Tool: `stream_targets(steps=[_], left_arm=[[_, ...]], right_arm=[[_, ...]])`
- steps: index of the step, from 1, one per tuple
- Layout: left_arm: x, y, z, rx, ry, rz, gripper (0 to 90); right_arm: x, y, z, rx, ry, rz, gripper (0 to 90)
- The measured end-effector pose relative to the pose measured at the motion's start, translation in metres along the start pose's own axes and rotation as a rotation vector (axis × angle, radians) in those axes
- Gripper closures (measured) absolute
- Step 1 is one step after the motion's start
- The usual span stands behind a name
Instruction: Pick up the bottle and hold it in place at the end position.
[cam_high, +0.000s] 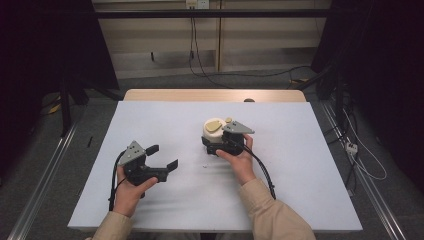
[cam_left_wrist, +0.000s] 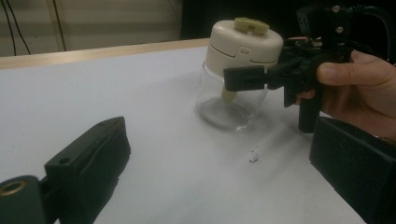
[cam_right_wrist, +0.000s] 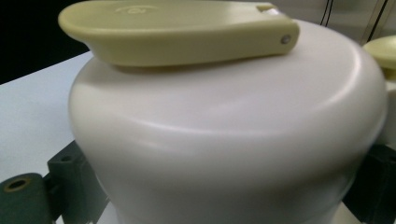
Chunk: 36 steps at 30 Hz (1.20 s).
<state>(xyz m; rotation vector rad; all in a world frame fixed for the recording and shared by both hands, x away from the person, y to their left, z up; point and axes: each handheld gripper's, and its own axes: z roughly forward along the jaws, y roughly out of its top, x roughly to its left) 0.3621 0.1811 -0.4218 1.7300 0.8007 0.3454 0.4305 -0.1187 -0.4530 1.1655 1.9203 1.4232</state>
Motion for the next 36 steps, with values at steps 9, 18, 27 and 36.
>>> stream_targets(steps=[9,18,27,36], left_arm=[[-0.002,0.006,0.004,-0.006,-0.014,-0.007,4.4],[-0.004,0.011,0.009,-0.002,-0.017,-0.016,4.7],[-0.007,0.015,0.017,0.019,-0.035,-0.007,4.8],[-0.010,0.019,0.025,0.030,-0.048,-0.012,5.2]], right_arm=[[0.000,0.000,0.000,0.000,0.001,0.001,6.2],[0.000,0.000,0.000,0.000,0.001,0.001,6.2],[-0.001,0.000,0.000,0.003,0.004,0.000,6.2],[-0.001,0.000,0.001,0.003,0.004,0.003,6.2]])
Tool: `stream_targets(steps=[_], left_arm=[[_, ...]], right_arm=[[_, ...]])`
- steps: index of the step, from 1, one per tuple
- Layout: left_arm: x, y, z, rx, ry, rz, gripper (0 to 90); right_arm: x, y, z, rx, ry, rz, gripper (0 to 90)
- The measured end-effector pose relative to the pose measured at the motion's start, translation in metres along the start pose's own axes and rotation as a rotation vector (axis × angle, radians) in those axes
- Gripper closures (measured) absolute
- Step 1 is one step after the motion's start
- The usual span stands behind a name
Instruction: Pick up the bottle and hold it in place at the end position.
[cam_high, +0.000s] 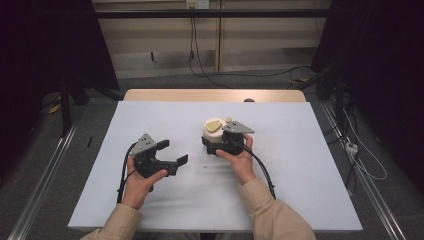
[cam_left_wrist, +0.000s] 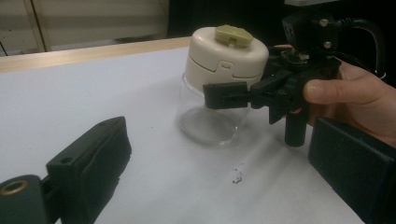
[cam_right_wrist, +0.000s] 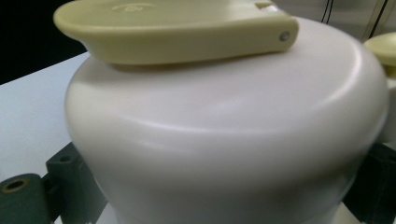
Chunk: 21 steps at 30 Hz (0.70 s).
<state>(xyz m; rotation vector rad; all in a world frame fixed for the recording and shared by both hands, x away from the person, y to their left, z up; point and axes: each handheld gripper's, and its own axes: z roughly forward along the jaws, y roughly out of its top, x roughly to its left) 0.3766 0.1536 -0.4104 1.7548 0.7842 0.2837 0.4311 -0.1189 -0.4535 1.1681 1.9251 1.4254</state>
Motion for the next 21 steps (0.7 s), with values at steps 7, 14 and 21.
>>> stream_targets(steps=[7,14,21], left_arm=[[-0.002,0.003,0.004,0.003,-0.008,0.011,5.3],[-0.005,0.006,0.010,0.007,-0.022,0.006,5.5],[-0.007,0.009,0.016,0.014,-0.034,0.012,5.5]], right_arm=[[0.000,0.000,0.000,0.001,-0.001,-0.002,6.1],[0.000,0.000,0.000,0.002,0.000,-0.001,6.1],[0.000,0.000,0.000,0.002,0.000,-0.001,6.0]])
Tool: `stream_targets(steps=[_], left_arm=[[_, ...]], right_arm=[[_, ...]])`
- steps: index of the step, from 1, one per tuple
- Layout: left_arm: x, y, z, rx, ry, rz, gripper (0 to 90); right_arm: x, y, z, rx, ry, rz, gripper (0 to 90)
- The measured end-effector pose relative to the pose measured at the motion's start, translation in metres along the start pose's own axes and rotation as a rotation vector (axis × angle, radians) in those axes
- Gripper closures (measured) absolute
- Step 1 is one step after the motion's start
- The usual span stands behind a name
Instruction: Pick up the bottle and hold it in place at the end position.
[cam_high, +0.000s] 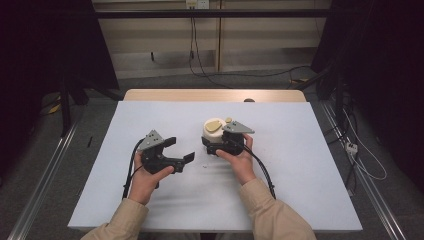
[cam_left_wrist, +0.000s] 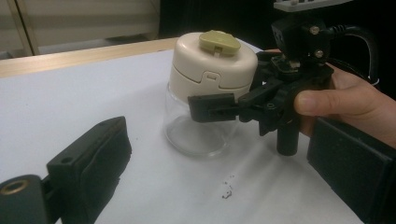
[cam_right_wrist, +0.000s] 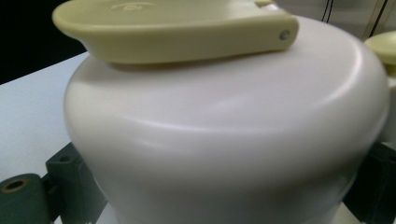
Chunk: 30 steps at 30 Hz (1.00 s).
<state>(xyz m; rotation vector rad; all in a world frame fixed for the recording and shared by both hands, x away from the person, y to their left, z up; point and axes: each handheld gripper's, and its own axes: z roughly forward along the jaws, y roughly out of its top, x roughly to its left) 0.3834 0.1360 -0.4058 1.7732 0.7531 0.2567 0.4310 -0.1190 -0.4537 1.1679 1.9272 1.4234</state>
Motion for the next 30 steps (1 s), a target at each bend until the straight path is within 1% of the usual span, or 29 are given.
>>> stream_targets(steps=[6,19,22,30], left_arm=[[-0.0002,0.0003,0.0030,0.011,-0.001,0.002,5.9],[0.0005,0.0035,0.0057,0.009,-0.002,-0.004,6.3],[-0.0001,0.0033,0.0072,0.019,-0.006,0.004,6.4],[-0.0010,0.0047,0.0092,0.018,-0.009,0.005,7.0]], right_arm=[[-0.0002,0.0000,0.0000,0.001,0.001,0.000,6.1],[-0.0002,0.0001,0.0002,0.002,0.001,0.000,6.0],[-0.0002,0.0001,0.0002,0.002,0.001,0.001,6.0],[0.0000,0.0001,0.0003,0.002,0.000,0.002,6.0]])
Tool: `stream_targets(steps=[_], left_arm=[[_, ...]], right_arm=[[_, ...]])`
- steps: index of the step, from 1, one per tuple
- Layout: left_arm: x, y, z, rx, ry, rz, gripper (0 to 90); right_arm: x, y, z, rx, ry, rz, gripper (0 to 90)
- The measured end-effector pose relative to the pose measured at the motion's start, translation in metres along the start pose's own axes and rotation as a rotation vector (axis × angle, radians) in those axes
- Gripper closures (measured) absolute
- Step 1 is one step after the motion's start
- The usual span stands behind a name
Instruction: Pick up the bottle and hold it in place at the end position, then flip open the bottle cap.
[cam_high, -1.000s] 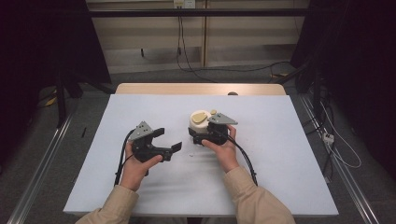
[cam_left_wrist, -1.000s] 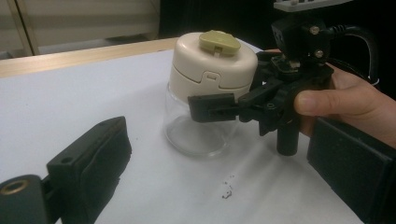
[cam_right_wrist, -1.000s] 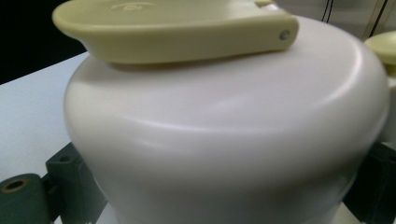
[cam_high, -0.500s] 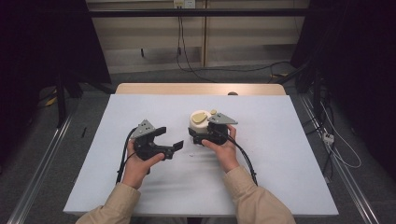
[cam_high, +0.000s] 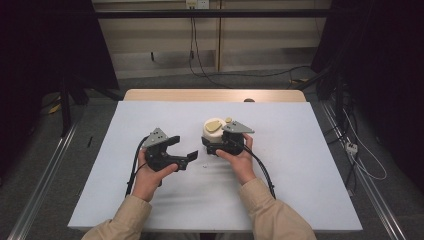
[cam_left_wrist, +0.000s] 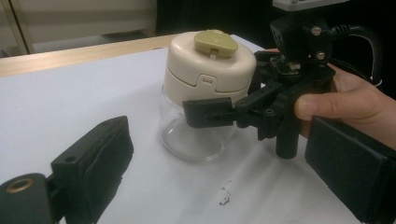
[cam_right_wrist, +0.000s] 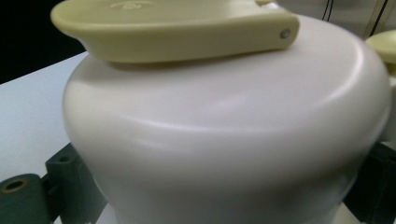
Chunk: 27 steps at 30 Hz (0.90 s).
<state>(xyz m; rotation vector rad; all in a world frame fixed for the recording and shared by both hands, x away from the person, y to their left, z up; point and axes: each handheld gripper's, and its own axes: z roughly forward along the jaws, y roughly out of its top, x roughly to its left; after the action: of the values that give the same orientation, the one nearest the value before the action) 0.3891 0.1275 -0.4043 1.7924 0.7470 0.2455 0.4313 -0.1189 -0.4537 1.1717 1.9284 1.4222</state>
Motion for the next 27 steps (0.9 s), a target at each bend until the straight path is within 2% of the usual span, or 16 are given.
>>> stream_targets(steps=[12,16,23,24,25,27], left_arm=[[0.002,0.002,0.002,0.004,0.008,-0.010,11.3],[0.002,0.004,0.005,0.013,0.007,-0.014,16.5],[0.003,0.008,0.009,0.031,0.021,-0.035,34.5],[0.003,0.009,0.010,0.031,0.023,-0.036,39.3],[0.003,0.009,0.010,0.031,0.023,-0.037,39.3],[0.003,0.011,0.010,0.040,0.015,-0.035,47.0]], right_arm=[[0.000,0.000,0.000,0.002,0.002,0.000,6.0],[0.000,0.000,0.000,0.002,0.001,0.003,5.9],[0.000,0.000,0.000,0.003,0.003,0.002,5.9],[0.000,0.000,0.000,0.003,0.002,0.000,5.9],[0.000,0.000,0.000,0.003,0.002,0.000,5.9],[0.000,0.000,0.000,0.004,0.003,0.001,5.9]])
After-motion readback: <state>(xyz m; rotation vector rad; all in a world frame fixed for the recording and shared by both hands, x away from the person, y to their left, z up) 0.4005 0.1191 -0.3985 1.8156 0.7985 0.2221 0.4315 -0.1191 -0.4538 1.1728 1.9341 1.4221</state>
